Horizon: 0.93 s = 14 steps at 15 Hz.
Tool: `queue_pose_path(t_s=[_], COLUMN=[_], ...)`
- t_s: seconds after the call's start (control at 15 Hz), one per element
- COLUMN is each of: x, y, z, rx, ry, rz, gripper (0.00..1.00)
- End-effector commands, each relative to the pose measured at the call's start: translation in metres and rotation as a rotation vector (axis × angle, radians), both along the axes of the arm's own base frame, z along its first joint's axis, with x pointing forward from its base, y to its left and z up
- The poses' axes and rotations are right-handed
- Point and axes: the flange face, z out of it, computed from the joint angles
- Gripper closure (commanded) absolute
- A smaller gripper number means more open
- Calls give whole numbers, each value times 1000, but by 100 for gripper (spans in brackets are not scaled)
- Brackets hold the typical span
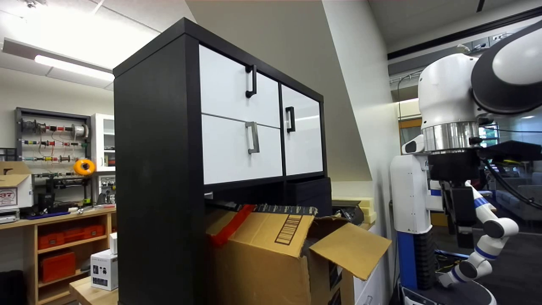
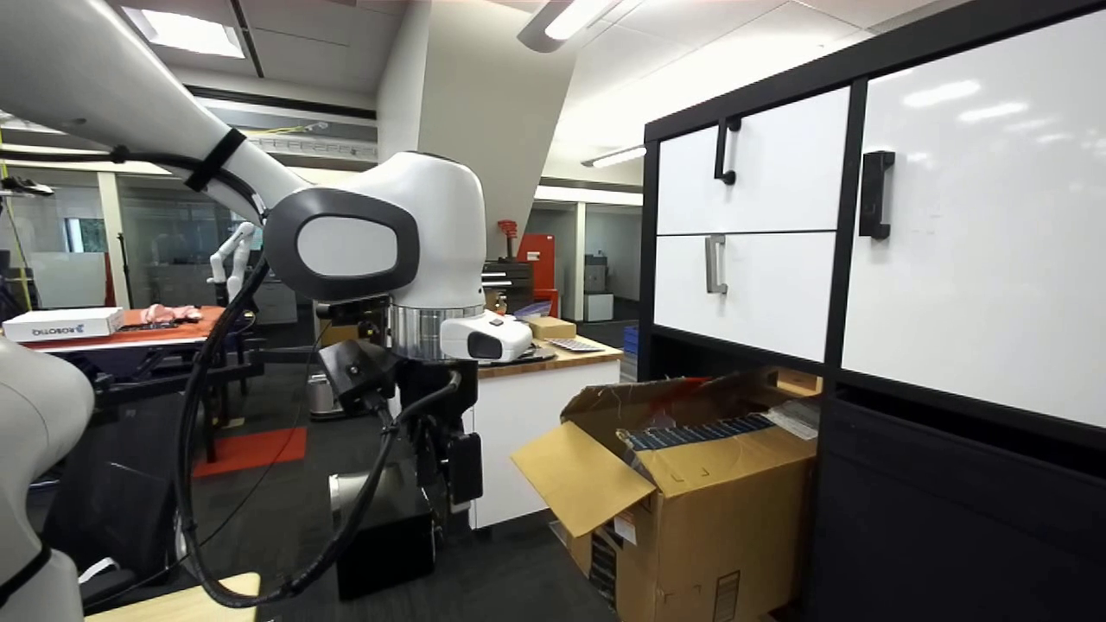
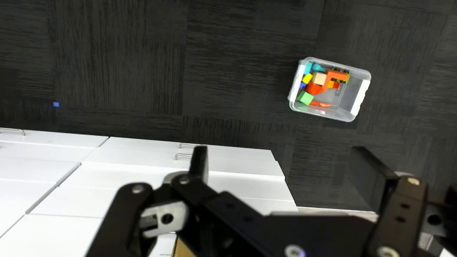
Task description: Push the box into the shelf
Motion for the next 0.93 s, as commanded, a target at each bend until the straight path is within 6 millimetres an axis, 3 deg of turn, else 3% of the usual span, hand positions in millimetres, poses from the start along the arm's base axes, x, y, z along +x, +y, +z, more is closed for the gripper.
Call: queue_pose_path(t_s=[0.0, 0.27, 0.67, 0.73, 0.87], x=[17, 35, 54, 57, 61], y=[16, 32, 59, 63, 68], z=[1, -3, -35, -43, -57], rx=[40, 42, 47, 49, 50], ry=[-105, -209, -280, -288, -306], rz=[-39, -2, 41, 44, 43], gripper=[0, 0, 0, 16, 33])
